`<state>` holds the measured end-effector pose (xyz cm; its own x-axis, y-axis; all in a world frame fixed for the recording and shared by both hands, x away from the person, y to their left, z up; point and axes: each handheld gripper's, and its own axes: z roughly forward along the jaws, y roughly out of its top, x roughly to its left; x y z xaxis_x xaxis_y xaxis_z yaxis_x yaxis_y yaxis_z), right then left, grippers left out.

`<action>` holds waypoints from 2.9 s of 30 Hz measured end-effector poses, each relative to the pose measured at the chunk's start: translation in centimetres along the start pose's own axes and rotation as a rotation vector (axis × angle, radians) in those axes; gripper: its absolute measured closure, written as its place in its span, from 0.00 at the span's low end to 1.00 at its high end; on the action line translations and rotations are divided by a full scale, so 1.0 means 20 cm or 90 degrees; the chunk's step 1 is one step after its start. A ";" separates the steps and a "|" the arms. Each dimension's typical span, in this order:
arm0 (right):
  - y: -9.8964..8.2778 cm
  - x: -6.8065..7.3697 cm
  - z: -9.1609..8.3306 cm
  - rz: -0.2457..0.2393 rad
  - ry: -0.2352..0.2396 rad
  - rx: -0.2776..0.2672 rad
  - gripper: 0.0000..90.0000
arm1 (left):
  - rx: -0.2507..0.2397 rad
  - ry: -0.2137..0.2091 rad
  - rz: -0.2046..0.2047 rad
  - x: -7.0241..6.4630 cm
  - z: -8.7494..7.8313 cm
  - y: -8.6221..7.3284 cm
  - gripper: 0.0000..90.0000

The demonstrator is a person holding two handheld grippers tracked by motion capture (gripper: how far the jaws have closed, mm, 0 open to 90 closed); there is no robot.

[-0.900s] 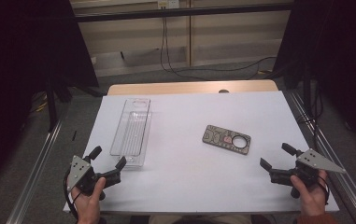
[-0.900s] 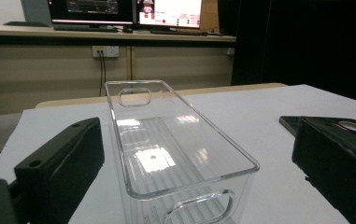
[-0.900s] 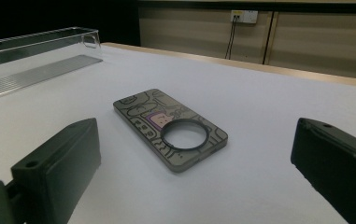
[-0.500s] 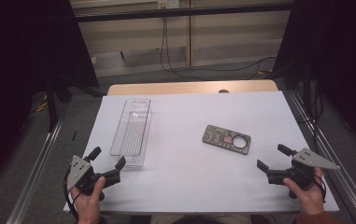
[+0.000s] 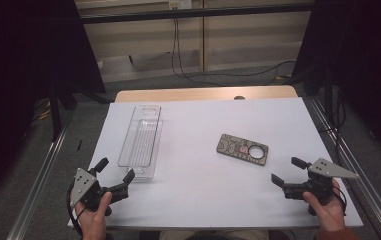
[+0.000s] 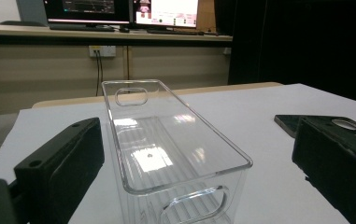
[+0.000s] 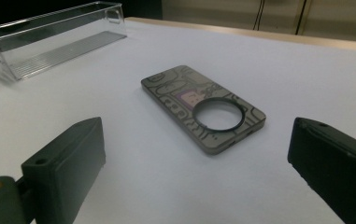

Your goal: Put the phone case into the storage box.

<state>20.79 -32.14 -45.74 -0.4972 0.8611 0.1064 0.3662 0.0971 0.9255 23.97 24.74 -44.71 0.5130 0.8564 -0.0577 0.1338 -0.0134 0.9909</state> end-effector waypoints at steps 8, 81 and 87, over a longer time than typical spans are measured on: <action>0.02 0.02 0.02 0.011 0.035 0.033 0.04 | 0.004 0.004 0.000 0.00 0.01 0.00 0.03; 0.33 -0.11 0.41 -0.017 0.147 0.248 0.54 | 0.008 0.005 -0.013 0.01 0.01 -0.01 0.03; 0.37 -0.12 0.42 -0.018 0.146 0.259 0.66 | 0.008 0.007 -0.012 0.01 0.01 -0.01 0.03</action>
<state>31.41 -29.30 -42.22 -0.6563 0.7266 0.2034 0.6060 0.3470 0.7158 24.26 24.85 -44.93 0.5005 0.8625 -0.0742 0.1537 -0.0042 0.9881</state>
